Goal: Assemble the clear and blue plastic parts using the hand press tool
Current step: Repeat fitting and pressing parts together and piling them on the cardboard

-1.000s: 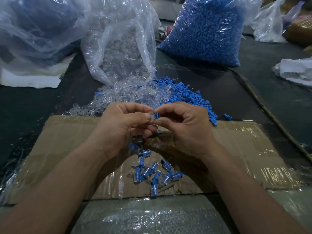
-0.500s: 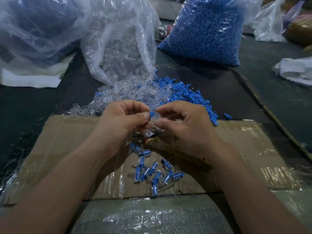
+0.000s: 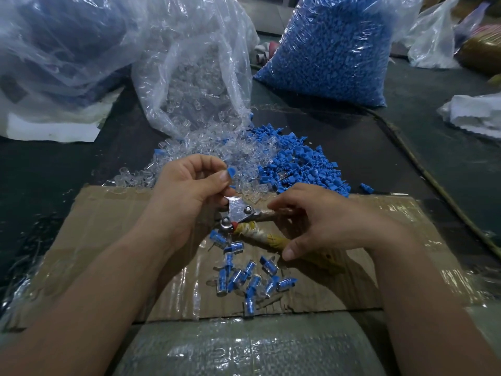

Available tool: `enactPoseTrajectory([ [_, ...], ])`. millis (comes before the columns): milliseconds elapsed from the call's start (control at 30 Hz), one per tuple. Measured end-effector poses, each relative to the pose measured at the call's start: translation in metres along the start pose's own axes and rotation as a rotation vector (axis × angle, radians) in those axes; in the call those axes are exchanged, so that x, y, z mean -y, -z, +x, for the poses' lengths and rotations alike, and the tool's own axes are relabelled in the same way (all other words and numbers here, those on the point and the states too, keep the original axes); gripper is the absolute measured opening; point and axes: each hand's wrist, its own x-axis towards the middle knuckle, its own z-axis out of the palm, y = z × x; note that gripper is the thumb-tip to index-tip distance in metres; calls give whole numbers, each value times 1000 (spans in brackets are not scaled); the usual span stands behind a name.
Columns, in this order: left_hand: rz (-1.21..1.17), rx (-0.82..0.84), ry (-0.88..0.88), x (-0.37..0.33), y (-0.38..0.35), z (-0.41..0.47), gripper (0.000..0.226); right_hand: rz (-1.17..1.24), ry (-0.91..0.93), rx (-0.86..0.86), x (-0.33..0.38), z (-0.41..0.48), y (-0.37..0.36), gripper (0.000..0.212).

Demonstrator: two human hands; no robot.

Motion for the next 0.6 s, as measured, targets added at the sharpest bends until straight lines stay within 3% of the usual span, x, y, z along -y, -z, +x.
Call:
enactPoseTrajectory([
  [333,41,-15,-53,1,2,5,12,-285,16,-198,18,6,-14,47],
  [600,-19,-50,-50,2,6,9,12,-256,36,-249,17,10,-15,24],
])
